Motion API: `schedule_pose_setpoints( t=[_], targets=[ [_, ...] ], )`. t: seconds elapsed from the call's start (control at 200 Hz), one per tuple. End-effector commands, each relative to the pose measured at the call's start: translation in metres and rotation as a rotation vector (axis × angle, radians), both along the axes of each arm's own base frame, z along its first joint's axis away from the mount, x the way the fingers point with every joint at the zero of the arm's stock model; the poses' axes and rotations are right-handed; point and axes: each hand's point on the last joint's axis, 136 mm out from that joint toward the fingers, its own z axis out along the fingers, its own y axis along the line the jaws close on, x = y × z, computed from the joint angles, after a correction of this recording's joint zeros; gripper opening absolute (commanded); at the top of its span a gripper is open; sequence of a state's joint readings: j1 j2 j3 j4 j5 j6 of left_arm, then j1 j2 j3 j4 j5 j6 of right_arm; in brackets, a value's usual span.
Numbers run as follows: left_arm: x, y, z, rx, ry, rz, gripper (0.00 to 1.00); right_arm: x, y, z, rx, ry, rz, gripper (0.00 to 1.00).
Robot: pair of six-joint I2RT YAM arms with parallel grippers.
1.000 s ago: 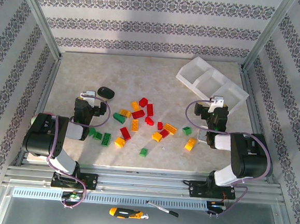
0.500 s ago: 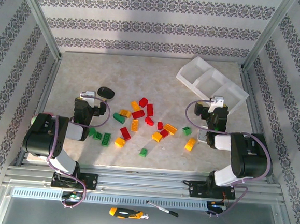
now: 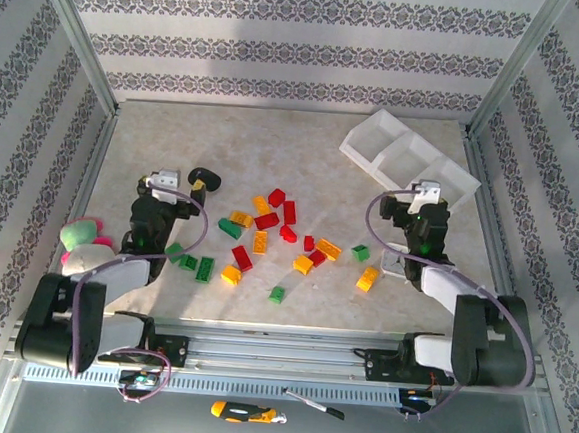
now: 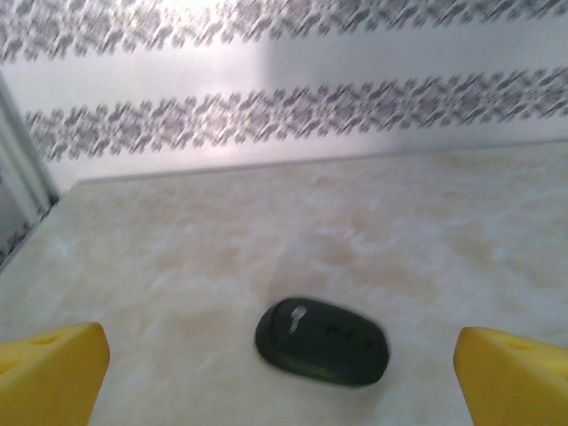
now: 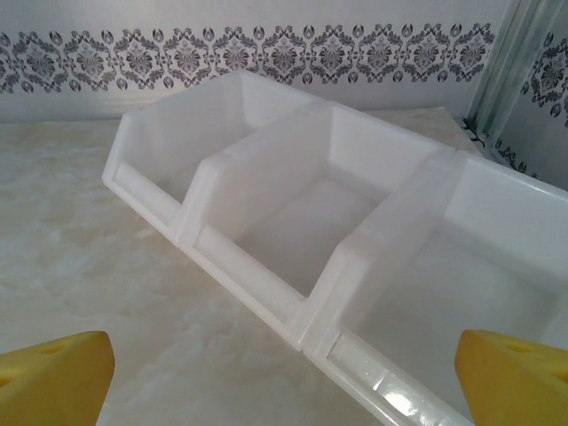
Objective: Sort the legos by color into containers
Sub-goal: Move the container to the top-center of the table.
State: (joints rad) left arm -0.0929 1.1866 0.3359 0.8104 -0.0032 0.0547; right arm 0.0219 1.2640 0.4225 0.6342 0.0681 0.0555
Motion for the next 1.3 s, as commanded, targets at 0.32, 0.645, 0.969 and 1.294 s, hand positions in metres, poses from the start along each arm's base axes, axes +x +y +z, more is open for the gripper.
schedule_pose_setpoints(
  t=[0.32,0.645,0.969,1.294],
  targets=[
    [-0.009,-0.132,0.023,0.083,0.074,-0.373,0.99,0.028,-0.006,0.036,0.174,0.291,-0.128,0.98],
    [-0.014,-0.225,0.007,-0.004,0.101,-0.566,0.99,0.072,-0.039,0.01,0.232,0.43,-0.371,0.98],
    [-0.019,-0.263,-0.002,-0.026,0.109,-0.65,0.99,0.097,-0.052,-0.045,0.321,0.564,-0.457,0.75],
    [-0.021,-0.259,-0.004,0.006,0.118,-0.636,0.99,0.106,-0.053,-0.063,0.323,0.614,-0.476,0.41]
  ],
)
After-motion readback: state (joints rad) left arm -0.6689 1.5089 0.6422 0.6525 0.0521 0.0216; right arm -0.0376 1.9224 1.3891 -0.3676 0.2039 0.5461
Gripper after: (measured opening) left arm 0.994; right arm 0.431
